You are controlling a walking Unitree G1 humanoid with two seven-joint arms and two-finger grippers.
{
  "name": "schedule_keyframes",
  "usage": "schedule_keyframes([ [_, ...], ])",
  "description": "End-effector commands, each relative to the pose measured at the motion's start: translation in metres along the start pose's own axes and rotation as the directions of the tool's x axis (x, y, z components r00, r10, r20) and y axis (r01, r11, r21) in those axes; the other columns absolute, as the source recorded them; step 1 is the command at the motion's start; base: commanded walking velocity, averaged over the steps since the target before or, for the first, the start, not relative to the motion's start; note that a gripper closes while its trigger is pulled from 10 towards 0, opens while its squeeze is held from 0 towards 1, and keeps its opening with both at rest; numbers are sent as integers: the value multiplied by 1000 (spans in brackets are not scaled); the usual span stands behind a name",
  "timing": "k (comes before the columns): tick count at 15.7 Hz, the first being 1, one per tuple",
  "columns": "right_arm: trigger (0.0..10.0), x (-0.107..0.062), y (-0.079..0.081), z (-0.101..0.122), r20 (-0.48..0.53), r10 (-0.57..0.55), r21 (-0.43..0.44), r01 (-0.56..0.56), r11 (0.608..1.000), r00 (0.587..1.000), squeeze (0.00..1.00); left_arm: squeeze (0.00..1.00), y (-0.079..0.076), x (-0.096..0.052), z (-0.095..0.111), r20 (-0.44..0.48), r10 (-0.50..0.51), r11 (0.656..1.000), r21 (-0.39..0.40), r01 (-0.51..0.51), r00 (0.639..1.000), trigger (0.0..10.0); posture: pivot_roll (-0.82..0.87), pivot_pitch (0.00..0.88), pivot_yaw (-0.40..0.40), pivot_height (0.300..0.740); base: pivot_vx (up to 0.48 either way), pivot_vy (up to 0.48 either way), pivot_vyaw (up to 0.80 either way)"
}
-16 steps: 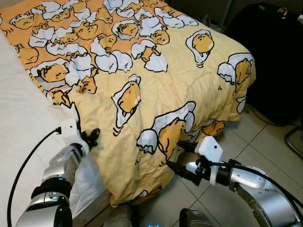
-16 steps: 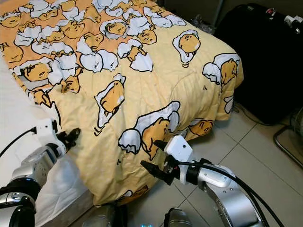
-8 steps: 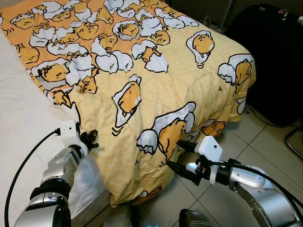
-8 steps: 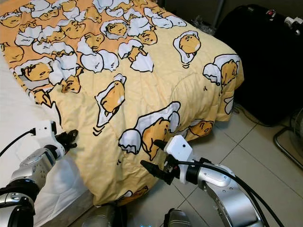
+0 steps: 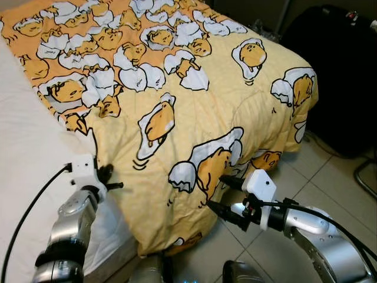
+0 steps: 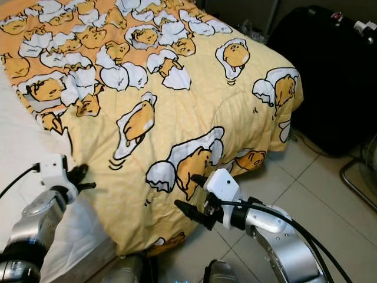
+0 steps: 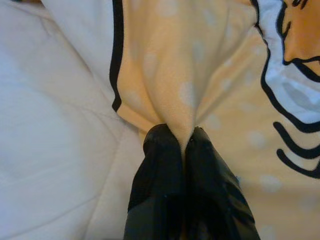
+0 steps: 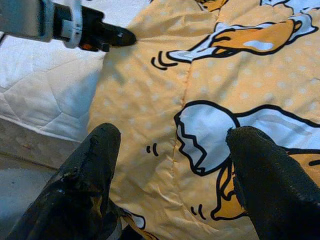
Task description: Clean up the room
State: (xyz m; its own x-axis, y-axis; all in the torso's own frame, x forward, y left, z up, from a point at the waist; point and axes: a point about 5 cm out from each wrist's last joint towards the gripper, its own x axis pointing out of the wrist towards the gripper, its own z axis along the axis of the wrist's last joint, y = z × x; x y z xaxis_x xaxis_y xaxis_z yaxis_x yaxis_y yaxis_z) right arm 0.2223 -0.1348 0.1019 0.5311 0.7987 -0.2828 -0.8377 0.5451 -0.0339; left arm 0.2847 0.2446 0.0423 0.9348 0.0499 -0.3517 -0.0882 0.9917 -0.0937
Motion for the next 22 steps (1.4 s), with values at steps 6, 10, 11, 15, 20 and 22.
schedule_keyframes([
  [6, 10000, -2, 1, -2, 6, -6, 4, 6, 1000, 1000, 0, 0, -20, -38, 6, 25, 7, 989, 150, -11, 1000, 0, -53, 127, 75, 740, 0, 0, 0],
  [10, 10000, 0, 2, -2, 6, -2, 2, 2, 1000, 1000, 0, 0, -24, -47, -20, -82, 52, 962, 271, -28, 995, 0, -58, 130, 74, 740, 0, 0, 0],
  [11, 10000, 0, 2, -2, 7, -3, 2, 3, 1000, 1000, 0, 0, -19, -46, -23, -103, 78, 952, 304, -43, 992, 0, -61, 129, 75, 740, 0, 0, 0],
  [15, 10000, -2, 2, -3, 2, -6, 2, 6, 1000, 1000, 0, 1000, -1, -47, -19, -130, 140, 945, 314, -93, 982, 10000, -61, 131, 76, 740, 0, 0, 0],
  [20, 10000, -2, 4, -4, 1, -7, 9, 7, 1000, 1000, 0, 1000, -28, -54, -8, -52, -20, 974, 222, 31, 998, 10000, -58, 129, 79, 740, 0, 0, 0],
  [22, 10000, -2, 4, -4, 3, -10, 9, 10, 1000, 1000, 0, 1000, -26, -51, 26, 187, 57, 973, 208, -97, 981, 10000, -61, 126, 76, 740, 0, 0, 0],
])
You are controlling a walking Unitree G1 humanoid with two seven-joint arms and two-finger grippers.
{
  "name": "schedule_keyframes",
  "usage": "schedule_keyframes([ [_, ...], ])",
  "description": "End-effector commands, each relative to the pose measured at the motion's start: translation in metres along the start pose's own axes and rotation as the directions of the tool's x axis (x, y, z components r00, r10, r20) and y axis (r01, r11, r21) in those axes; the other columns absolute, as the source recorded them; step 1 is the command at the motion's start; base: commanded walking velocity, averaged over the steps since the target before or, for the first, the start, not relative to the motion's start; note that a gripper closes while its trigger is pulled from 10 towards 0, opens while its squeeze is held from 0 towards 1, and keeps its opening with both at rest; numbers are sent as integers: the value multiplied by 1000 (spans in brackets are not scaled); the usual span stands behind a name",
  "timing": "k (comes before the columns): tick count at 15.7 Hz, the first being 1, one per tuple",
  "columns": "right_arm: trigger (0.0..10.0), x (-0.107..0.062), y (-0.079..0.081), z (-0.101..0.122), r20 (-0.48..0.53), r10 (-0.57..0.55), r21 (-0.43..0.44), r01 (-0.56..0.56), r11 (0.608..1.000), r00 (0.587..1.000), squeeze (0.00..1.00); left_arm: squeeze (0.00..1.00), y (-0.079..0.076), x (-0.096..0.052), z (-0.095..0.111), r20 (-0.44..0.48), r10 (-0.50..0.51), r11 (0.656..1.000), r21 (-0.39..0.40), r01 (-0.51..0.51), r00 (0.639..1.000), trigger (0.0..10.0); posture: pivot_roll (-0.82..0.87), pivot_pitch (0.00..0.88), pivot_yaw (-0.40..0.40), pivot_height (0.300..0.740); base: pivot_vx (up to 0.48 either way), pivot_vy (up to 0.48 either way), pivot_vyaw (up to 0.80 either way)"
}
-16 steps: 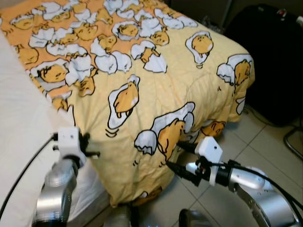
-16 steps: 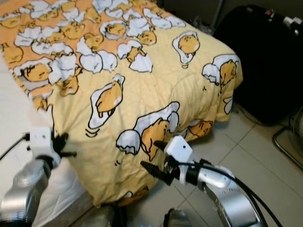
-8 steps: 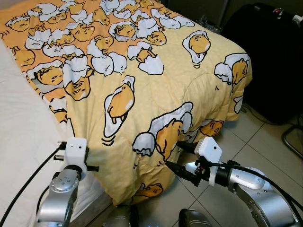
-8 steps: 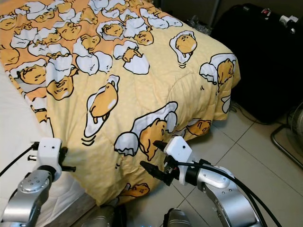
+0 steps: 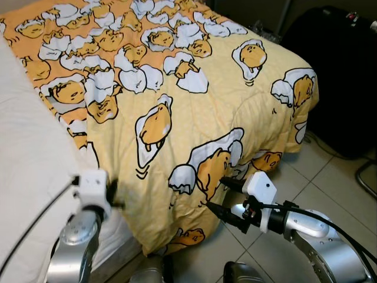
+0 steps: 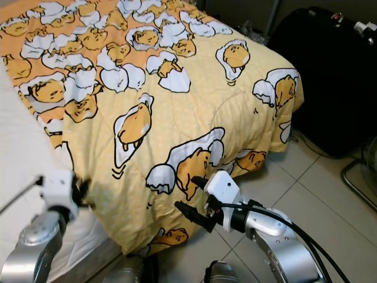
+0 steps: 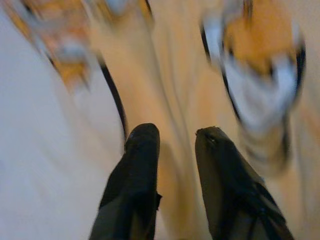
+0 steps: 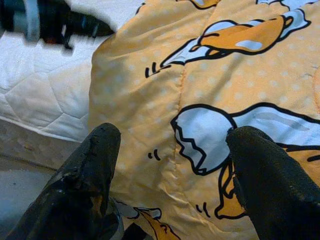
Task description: Clean up the room
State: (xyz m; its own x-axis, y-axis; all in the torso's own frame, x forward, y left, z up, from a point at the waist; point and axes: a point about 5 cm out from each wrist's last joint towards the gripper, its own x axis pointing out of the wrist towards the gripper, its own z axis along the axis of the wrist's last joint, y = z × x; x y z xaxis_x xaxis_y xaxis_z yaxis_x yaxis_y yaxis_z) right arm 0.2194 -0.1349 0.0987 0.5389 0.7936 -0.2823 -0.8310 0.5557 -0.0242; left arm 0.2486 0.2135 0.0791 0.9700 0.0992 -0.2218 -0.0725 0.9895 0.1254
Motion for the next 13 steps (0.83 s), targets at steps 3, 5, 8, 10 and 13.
schedule_keyframes([
  [3, 10000, -1, 1, 0, 3, -2, -6, 2, 1000, 1000, 0, 557, 4, 18, 28, 120, 7, 999, 35, -11, 993, 10000, -65, 124, 74, 740, 0, 0, 0],
  [5, 10000, -1, 1, 1, 3, -1, -5, 1, 1000, 1000, 0, 0, -7, 24, 19, 74, -79, 995, 61, 75, 994, 10000, -66, 125, 71, 740, 0, 0, 0],
  [8, 10000, 0, 0, 2, 6, 1, -7, -1, 1000, 1000, 0, 0, -32, 27, -37, -158, -284, 942, 137, 306, 946, 10000, -81, 128, 68, 740, 0, 0, 0],
  [10, 10000, 0, 0, 3, 7, 3, -9, -3, 1000, 1000, 0, 0, -35, 27, -64, -274, -282, 946, 81, 315, 919, 10000, -87, 133, 64, 740, 0, 0, 0],
  [13, 10000, -3, 0, 2, -2, 7, -11, -7, 1000, 1000, 0, 0, -58, 25, -80, -338, -411, 900, -5, 435, 847, 10000, -96, 131, 66, 740, 0, 0, 0],
])
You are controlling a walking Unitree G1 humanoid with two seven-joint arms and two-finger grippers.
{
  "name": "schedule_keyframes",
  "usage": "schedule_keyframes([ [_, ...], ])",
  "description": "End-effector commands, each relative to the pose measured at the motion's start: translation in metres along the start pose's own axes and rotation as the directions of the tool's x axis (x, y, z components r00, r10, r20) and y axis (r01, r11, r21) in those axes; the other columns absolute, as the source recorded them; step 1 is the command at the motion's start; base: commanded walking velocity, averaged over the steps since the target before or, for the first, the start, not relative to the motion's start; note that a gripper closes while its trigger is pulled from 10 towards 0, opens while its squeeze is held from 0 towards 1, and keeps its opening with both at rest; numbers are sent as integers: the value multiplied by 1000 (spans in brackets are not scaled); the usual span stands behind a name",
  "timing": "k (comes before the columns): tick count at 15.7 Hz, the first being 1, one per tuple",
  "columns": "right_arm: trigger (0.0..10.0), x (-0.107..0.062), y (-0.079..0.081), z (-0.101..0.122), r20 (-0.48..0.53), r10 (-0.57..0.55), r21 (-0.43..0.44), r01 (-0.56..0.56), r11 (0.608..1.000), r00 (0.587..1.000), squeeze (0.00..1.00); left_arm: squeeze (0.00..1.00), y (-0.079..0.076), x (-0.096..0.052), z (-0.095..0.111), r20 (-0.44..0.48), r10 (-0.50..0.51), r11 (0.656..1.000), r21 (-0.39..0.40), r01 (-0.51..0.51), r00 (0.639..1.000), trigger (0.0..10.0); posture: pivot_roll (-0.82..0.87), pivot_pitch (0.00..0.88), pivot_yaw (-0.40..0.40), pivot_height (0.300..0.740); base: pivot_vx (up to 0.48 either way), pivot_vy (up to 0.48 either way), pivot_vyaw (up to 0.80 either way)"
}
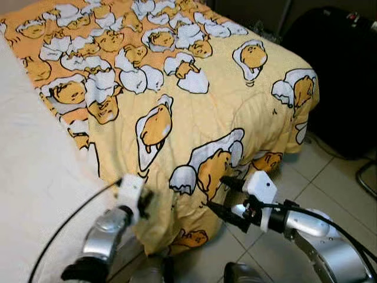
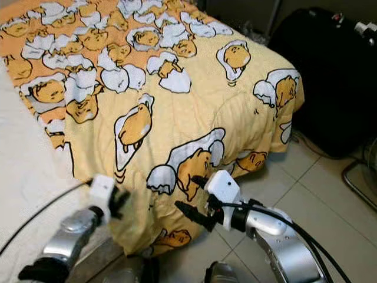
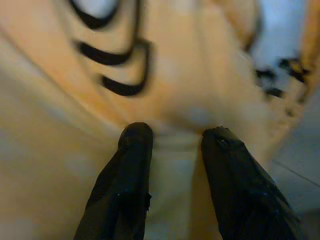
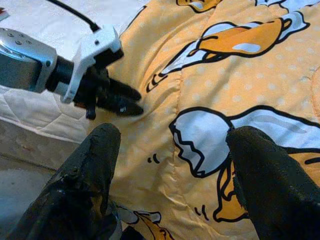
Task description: Clean up the room
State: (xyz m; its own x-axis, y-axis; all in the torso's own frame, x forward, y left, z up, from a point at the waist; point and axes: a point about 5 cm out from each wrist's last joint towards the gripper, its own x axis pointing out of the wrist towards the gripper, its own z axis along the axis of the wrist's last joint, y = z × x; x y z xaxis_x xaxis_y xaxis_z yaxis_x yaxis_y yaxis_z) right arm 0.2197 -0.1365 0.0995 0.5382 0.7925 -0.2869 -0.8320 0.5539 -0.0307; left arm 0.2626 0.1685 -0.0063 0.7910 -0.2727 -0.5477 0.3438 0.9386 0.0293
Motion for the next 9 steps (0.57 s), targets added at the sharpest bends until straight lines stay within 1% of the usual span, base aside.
schedule_keyframes([
  [1, 10000, -3, 2, 1, 1, 6, -3, -6, 1000, 1000, 0, 0, -12, 2, -6, -25, -87, 996, -3, 87, 996, 10000, -98, 128, 68, 740, 0, 0, 0],
  [2, 10000, -4, 2, 1, 0, 5, -2, -5, 1000, 1000, 0, 0, -19, 4, -6, -21, -138, 990, -23, 138, 990, 10000, -100, 125, 69, 740, 0, 0, 0],
  [3, 10000, -5, 3, 0, 0, 3, -1, -3, 1000, 1000, 0, 0, -26, 4, -5, -16, -189, 982, -6, 189, 982, 10000, -102, 123, 70, 740, 0, 0, 0],
  [4, 10000, -5, 3, 0, 0, 0, -1, 0, 1000, 1000, 0, 0, -31, 4, -6, -6, -232, 973, -7, 232, 973, 10000, -100, 117, 73, 740, 0, 0, 0],
  [6, 10000, -6, 2, 1, 2, -4, -2, 4, 1000, 1000, 0, 0, -36, 1, -3, 29, -272, 962, -6, 272, 962, 10000, -101, 109, 75, 740, 0, 0, 0],
  [7, 10000, -6, 0, 3, 20, -22, 0, 22, 1000, 1000, 0, 0, -34, -7, 11, 122, -279, 959, -11, 282, 953, 10000, -102, 95, 78, 740, 0, 0, 0],
  [8, 10000, -8, -4, 8, 54, -61, 28, 59, 998, 997, 0, 0, -32, -19, 35, 251, -282, 956, -12, 294, 926, 10000, -89, 77, 79, 740, 0, 0, 0],
  [9, 10000, -9, -7, 11, 83, -95, 56, 90, 994, 992, 0, 0, -29, -26, 50, 324, -271, 957, -12, 290, 906, 10000, -81, 70, 80, 740, 0, 0, 0],
])
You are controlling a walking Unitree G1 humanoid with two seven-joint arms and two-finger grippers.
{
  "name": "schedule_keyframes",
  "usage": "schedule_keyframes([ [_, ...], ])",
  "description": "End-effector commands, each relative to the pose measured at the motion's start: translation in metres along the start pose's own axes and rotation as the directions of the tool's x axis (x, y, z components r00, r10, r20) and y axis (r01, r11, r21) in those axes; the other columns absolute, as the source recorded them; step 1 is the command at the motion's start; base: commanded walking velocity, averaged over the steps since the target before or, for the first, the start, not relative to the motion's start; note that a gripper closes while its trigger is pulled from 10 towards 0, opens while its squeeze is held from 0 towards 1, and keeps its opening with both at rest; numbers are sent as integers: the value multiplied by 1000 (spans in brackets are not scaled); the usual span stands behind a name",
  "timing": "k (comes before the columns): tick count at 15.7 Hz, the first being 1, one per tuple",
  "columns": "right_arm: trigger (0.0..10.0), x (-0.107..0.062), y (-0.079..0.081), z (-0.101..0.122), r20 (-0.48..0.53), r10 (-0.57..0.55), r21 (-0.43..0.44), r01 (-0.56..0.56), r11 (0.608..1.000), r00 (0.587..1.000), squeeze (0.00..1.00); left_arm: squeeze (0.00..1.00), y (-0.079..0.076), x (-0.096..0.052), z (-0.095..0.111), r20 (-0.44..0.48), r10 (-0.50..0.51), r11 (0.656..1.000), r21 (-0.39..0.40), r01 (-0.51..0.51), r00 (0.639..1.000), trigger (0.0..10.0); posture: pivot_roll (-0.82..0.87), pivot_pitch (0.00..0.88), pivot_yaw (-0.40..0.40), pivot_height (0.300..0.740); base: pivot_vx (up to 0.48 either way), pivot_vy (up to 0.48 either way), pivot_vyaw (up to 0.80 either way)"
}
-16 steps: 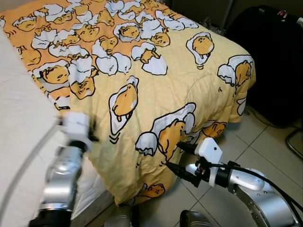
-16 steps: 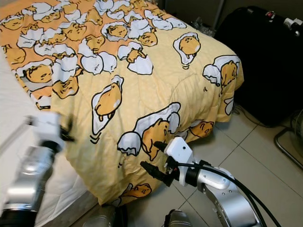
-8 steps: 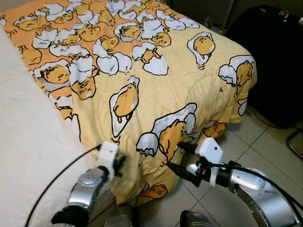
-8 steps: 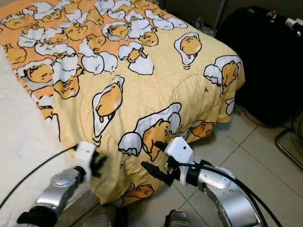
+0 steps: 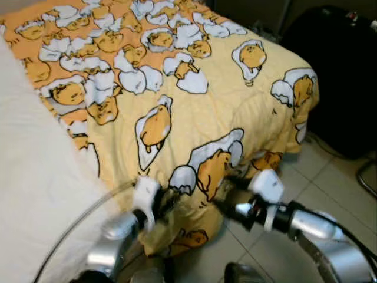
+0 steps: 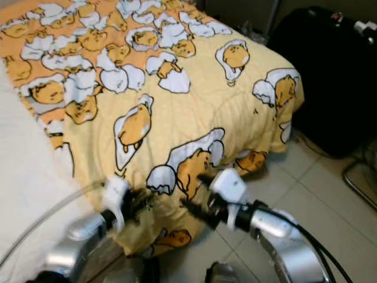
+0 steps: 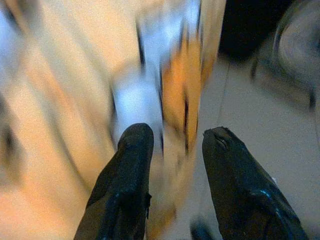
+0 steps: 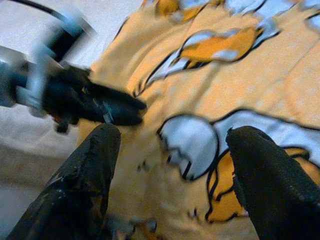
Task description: Clean up the room
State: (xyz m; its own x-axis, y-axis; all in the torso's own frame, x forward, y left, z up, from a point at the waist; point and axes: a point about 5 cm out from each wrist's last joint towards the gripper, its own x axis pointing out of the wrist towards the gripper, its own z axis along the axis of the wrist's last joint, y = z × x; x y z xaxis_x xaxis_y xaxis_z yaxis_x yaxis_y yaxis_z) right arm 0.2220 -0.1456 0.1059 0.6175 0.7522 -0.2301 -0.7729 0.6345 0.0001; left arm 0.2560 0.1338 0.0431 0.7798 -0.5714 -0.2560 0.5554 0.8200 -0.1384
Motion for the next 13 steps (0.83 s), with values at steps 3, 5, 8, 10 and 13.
schedule_keyframes([
  [3, 10000, -1, -11, 14, 80, -185, 103, 176, 979, 980, 0, 0, 8, -12, 55, 190, 110, 992, 42, -120, 976, 10000, -56, 21, 81, 740, 0, 0, 0],
  [5, 10000, 3, -12, 19, 122, -279, 140, 261, 955, 953, 0, 0, 8, -20, 74, 249, 176, 973, 105, -208, 952, 10000, -50, 0, 81, 740, 0, 0, 0],
  [8, 10000, 6, -12, 15, 134, -434, 243, 395, 886, 891, 0, 0, 5, -26, 84, 297, 251, 952, 98, -291, 921, 10000, -39, 0, 78, 740, 0, 0, -775],
  [10, 10000, 8, -15, 12, 102, -539, 286, 494, 821, 836, 0, 0, 7, -24, 81, 270, 297, 938, 96, -333, 916, 10000, -43, 0, 86, 740, 0, -240, -775],
  [13, 10000, 8, -18, 2, 47, -599, 315, 557, 768, 799, 0, 0, 7, -21, 84, 252, 310, 929, 127, -349, 917, 10000, -28, 0, 76, 740, 0, -480, -775],
])
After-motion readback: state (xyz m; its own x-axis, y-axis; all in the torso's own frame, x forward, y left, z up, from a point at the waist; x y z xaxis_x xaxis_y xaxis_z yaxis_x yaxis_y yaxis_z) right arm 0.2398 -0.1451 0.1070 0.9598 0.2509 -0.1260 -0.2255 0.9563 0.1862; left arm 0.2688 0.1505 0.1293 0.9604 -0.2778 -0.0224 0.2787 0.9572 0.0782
